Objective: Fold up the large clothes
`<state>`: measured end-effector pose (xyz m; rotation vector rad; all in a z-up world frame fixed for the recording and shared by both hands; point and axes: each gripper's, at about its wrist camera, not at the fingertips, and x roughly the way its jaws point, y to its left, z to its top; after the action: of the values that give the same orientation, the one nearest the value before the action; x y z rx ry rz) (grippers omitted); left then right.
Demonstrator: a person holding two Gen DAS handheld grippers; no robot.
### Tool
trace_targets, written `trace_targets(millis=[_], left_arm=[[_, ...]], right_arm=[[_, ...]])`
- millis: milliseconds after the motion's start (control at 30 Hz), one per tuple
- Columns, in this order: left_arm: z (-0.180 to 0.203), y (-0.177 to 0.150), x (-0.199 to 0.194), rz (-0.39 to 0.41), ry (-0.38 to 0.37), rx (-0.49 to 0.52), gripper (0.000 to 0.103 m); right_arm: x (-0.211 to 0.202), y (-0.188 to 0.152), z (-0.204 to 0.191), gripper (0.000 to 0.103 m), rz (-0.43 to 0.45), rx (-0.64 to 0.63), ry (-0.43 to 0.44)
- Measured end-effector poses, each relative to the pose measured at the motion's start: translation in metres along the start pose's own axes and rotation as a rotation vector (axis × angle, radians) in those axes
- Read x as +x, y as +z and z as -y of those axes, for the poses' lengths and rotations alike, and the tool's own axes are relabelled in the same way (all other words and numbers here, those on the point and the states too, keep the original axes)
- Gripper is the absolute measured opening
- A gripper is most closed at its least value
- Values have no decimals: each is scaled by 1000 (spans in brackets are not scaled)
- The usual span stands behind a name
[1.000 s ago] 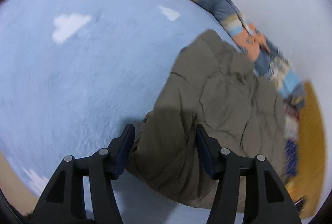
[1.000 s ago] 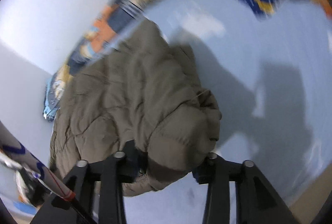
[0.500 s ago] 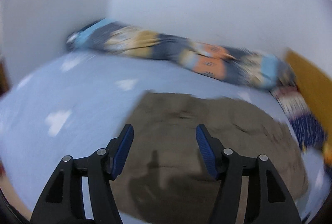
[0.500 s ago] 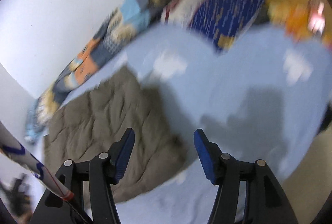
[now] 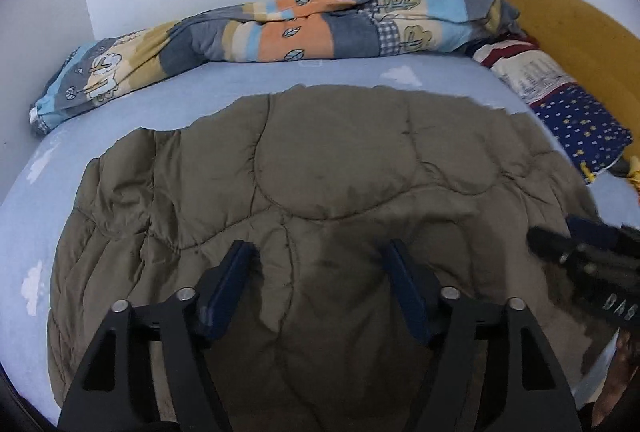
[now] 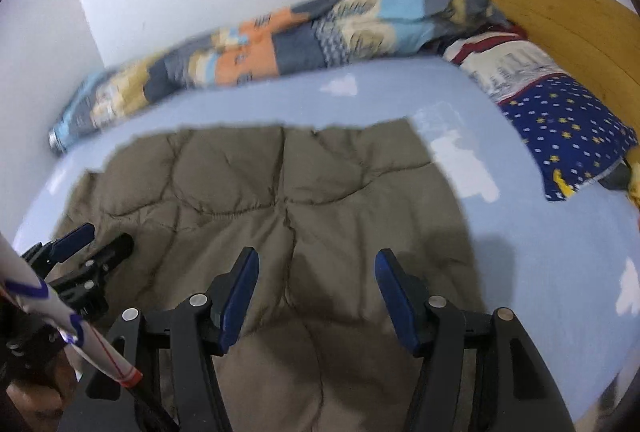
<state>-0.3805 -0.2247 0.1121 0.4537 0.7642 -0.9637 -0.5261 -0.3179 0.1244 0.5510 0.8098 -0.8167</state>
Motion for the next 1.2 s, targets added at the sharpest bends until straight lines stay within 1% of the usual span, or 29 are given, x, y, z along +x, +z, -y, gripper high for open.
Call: trace_targets(millis=[33,100,200,267,600,1067,1167,1200], left_arm=[[2,0,4,-7,12,15,73],[7,-1,12,-21,26,30,74],[10,-4,22,-27,47,45,76],[10,-5,21,-27,51,43,76],[9,-8,20,-18,46,40,76],[9,-8,20,-15,46,37,76],[6,-5,15,-2,33,11,76],[2,-1,10,6,16,-13,76]], right_arm=[[9,0,-1,65,-29,5,2],[21,-3,-2,67,-53,9,-15],[30,-6,-4,70,-61,-9,-32],[32,-8,-3,70,-63,-7,-34],[31,-11,-11,70,-41,-33,-73],[31,-13,-9,72,-41,-38,-77],[30,-13,-10,73,-43,-40,-79],[28,-12,-9,73,-40,-37,-78]])
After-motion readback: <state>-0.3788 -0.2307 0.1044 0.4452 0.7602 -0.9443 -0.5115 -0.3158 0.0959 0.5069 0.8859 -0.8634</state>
